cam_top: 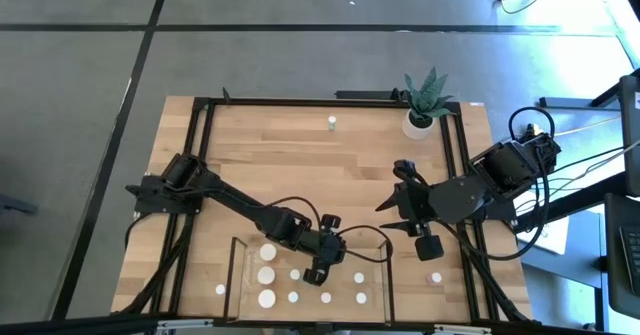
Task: Pick and place medicine bottles onto shelf by color
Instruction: Put the yellow pill bottle on the shelf aligned with the other yellow pill bottles
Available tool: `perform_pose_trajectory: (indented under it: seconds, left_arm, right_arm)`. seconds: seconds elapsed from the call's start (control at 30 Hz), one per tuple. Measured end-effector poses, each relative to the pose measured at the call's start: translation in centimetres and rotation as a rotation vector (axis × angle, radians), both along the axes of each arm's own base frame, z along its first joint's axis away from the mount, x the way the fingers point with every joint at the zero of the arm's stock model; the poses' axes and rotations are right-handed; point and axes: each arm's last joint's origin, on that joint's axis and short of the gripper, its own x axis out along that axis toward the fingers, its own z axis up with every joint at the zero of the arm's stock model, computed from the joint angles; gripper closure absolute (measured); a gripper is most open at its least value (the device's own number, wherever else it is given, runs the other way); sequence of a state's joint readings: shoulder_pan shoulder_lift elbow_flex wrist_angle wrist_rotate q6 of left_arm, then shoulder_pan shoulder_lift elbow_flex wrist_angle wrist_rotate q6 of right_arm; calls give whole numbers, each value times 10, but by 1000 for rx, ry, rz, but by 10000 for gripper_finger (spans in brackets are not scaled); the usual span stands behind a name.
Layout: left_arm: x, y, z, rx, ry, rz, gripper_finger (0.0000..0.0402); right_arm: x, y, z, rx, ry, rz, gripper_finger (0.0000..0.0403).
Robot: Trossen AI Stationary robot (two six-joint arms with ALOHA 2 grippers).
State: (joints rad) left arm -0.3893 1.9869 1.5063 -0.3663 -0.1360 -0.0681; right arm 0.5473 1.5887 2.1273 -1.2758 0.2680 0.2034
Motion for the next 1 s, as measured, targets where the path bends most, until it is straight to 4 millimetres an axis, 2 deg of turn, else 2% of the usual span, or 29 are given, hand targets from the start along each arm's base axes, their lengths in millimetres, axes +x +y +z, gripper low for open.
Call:
perform_pose_trajectory:
  seconds: [0.33, 0.83, 1.0]
  left_arm:
    - [1, 0, 2, -2, -1, -21, 284]
    - [12, -1, 34, 67, -106, -92, 285]
    - [12, 0, 35, 89, -115, -114, 285]
  right_arm:
    - [0, 0, 0, 0, 0, 0, 247]
    - [0, 0, 0, 0, 0, 0, 247]
    - [0, 0, 0, 0, -1, 0, 247]
